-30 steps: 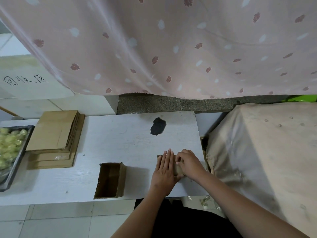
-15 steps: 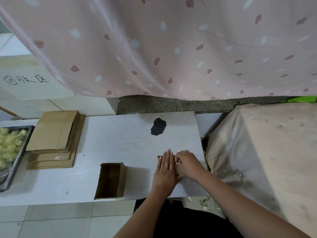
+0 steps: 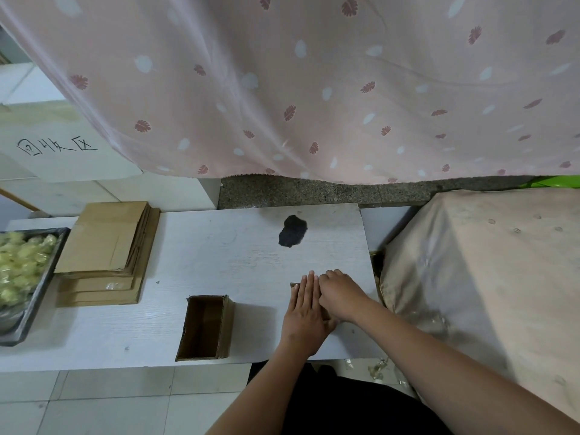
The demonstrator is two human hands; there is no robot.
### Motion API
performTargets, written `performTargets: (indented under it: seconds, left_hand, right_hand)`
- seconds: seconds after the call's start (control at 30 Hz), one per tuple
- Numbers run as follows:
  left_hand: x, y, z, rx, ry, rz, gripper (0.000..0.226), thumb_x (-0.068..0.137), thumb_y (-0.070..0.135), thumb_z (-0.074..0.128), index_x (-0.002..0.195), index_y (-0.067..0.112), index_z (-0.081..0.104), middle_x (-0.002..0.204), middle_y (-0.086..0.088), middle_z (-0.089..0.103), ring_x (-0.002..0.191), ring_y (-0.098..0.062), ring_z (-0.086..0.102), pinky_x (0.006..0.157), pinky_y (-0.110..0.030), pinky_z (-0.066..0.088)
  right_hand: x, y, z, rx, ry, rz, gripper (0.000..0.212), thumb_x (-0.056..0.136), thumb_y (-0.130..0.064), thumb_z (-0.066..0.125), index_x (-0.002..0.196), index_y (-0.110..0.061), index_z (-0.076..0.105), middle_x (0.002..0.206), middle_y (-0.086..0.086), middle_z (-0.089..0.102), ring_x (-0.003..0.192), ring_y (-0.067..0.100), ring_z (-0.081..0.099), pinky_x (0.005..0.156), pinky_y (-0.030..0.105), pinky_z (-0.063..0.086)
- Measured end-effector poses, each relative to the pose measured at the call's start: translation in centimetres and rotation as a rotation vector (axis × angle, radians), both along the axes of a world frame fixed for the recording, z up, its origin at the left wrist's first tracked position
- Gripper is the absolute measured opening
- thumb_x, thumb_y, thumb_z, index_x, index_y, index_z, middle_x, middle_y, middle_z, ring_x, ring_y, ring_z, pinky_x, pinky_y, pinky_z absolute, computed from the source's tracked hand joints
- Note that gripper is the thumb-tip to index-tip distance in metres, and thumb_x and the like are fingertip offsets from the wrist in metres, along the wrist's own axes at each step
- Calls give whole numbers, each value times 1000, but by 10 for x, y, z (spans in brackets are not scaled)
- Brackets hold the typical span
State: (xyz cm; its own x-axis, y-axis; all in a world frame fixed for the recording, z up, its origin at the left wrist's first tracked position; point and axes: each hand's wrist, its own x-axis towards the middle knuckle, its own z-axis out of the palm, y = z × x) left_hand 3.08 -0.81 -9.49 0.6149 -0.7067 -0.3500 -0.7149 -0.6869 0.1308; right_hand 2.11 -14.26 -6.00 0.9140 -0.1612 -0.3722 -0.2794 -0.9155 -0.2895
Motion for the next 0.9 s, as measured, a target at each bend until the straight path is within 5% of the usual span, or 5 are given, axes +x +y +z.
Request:
performTargets:
  seconds: [0.17,0.4,0.53,0.7,0.9]
  left_hand:
    - [0,0,2,12,1,0,89,96,66,6,148,5,-30,158,-11,-36,146,-23,-33,120,-37,-21]
    - [0,-2,1,6,19,6,94,87,69,-6,149,2,-30,157,-12,-39,146,-25,-34,121,-39,-20]
    - [-4,-4,4,12,-24,-39,87,92,64,-4,151,4,-27,156,-11,-39,145,-24,-36,116,-39,-26]
    - [-6,-4,5,-12,-40,-85,79,95,56,-5,152,6,-26,159,-10,-35,145,-23,-35,115,-38,-26]
    - [-4,-3,2,-76,-4,-31,76,104,52,13,153,6,-24,159,-11,-34,146,-25,-34,119,-41,-24]
  right_hand:
    - [-8,0,-5,27,-28,9,25,93,-12,38,112,-7,54,113,10,54,106,24,47,93,32,37]
    - [-27,-12,8,253,-57,-129,8,91,-9,46,86,-12,41,78,2,48,76,25,48,65,35,36]
    - [-33,-18,13,351,-64,-110,20,93,-4,49,111,-13,53,89,-5,49,80,14,48,73,27,41]
    - [-34,-18,13,354,-71,-200,12,89,0,56,83,-9,61,90,1,53,81,17,54,77,28,46]
    - [-42,-29,10,541,-202,-733,14,92,-10,51,80,-10,57,84,2,60,77,18,55,62,23,39]
